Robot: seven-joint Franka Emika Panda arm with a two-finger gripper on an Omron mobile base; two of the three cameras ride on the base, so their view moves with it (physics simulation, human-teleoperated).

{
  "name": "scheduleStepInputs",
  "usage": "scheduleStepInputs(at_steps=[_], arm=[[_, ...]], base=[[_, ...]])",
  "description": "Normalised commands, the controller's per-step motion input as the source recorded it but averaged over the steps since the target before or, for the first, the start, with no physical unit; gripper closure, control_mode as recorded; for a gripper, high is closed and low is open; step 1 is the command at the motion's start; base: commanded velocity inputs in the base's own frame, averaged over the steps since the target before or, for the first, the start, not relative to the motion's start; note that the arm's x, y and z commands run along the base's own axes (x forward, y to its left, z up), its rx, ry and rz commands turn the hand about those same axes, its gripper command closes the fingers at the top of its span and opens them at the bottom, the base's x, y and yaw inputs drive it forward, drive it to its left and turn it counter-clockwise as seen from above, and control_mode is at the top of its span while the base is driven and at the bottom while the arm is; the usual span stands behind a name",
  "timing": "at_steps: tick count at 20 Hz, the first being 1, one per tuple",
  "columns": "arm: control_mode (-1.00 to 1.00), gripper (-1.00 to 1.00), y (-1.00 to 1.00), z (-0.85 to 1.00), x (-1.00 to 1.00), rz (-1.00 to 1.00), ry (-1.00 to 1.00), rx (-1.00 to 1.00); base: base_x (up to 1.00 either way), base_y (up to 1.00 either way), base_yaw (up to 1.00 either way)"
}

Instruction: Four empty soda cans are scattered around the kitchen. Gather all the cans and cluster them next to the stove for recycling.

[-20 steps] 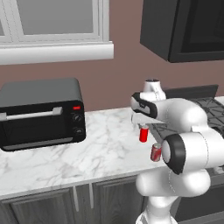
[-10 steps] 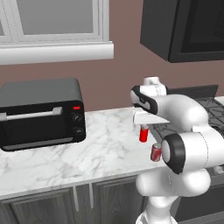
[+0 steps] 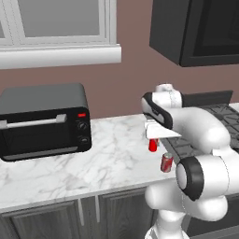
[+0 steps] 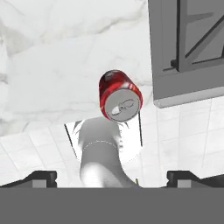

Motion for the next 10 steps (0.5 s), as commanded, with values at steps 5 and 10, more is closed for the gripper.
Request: scheduleStepInputs(at_steps=[5, 10], arm=[[-1.0, -1.0, 0.06, 0.2, -0.5, 0.0, -0.01, 0.0], [-1.0, -1.0, 0.07, 0.28, -0.47, 0.0, -0.02, 0.0]], base=[[0.0, 0.0, 0.0], [0.0, 0.0, 0.0]])
